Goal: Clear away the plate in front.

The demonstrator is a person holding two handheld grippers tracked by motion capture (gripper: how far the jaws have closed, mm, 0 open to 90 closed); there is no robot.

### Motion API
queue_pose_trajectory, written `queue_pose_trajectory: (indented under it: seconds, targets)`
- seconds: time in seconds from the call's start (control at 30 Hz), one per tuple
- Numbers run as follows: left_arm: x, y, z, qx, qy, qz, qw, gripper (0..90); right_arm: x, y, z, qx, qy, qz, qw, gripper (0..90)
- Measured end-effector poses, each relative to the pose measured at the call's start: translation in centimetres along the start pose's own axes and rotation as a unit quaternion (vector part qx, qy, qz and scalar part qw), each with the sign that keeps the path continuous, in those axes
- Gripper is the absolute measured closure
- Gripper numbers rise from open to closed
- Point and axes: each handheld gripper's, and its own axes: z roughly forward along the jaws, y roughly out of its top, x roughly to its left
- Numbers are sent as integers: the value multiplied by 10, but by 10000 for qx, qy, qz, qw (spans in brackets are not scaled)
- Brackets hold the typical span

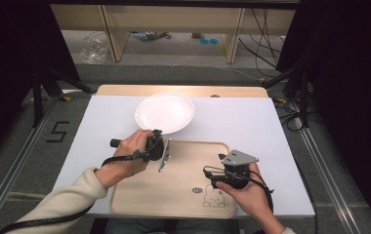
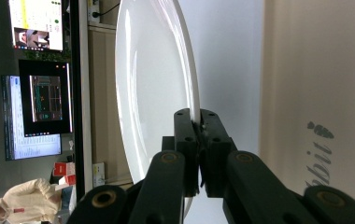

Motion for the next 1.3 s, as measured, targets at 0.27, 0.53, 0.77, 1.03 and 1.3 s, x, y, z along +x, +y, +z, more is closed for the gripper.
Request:
queue_pose_trajectory:
  seconds: [0.27,0.53,0.77,1.03,1.3]
  targets:
    - [-4,-1,-8,-6,-13,22,10000,873,0,0,0,11,8,13,10000,247]
    - [-9,-1,-16,-33,-22,37,10000,872,0,0,0,-11,-13,22,10000,247]
    - [-14,-1,-24,-40,-44,45,10000,873,0,0,0,-19,-5,32,10000,247]
    - [-19,-3,-30,-34,-72,78,9999,873,0,0,-1,-14,-13,32,10000,247]
    - [-25,-2,-38,-90,-123,94,9998,872,0,0,-1,-6,-26,41,10000,247]
